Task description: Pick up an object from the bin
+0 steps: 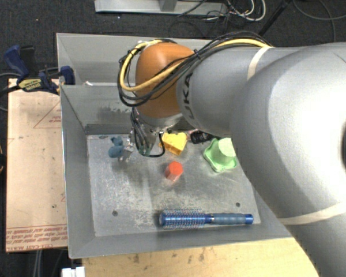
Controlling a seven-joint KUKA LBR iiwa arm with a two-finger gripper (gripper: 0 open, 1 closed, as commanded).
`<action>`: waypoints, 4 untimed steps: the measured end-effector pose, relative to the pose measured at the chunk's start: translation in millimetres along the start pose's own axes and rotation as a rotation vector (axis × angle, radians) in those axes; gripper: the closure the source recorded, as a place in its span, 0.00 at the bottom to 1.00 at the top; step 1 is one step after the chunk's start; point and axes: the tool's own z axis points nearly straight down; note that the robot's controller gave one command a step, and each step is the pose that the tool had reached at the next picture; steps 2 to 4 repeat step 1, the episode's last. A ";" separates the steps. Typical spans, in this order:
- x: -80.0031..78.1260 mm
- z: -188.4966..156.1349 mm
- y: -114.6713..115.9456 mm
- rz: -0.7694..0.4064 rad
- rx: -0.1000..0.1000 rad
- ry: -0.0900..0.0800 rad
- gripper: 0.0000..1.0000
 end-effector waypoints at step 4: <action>-2.5 -86.5 1.7 -0.002 -0.003 -0.005 1.00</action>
Offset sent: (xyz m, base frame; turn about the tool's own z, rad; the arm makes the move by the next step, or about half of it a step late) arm 0.0001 0.0000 0.0809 0.0000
